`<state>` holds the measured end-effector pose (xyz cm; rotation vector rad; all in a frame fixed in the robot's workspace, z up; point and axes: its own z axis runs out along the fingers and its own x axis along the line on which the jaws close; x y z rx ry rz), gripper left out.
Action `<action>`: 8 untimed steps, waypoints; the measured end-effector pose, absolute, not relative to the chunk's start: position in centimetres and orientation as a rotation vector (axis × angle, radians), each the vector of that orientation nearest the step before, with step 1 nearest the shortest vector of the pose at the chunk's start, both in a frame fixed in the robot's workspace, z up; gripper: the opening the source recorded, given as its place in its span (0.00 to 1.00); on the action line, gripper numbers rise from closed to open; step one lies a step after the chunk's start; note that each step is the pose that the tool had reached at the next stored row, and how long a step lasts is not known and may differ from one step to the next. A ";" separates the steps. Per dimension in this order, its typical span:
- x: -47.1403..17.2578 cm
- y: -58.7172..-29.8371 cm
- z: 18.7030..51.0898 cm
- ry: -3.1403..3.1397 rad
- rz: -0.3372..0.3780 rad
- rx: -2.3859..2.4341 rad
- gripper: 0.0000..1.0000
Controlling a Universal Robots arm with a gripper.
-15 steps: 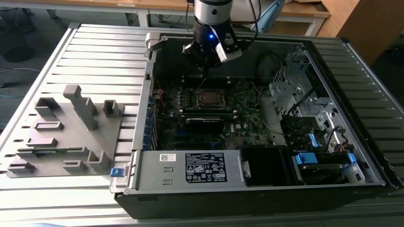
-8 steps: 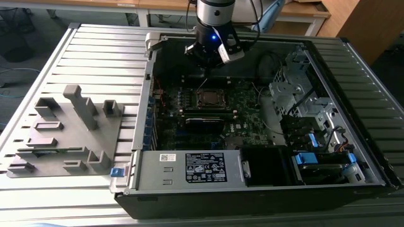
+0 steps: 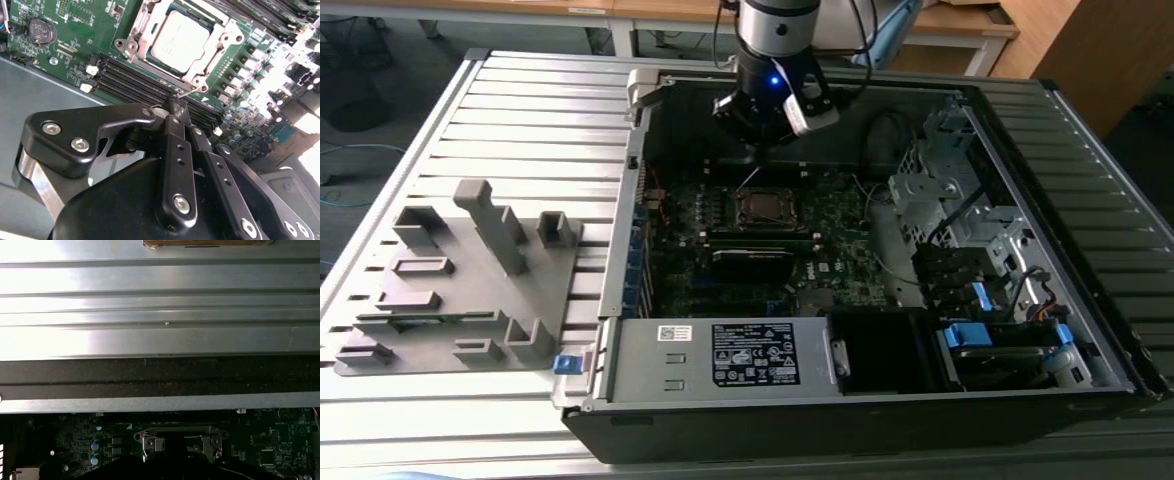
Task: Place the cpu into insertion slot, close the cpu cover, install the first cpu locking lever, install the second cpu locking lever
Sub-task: 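Install the first cpu locking lever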
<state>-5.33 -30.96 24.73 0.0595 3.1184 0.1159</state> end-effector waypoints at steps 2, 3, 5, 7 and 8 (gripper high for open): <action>-5.3 -31.0 24.7 3.119 0.116 0.061 0.11; -5.3 -31.0 24.7 3.119 0.116 0.061 0.11; -5.3 -31.0 24.7 3.118 0.116 0.061 0.11; -5.3 -31.0 24.7 3.118 0.116 0.061 0.11; -5.3 -31.0 24.7 3.118 0.116 0.061 0.11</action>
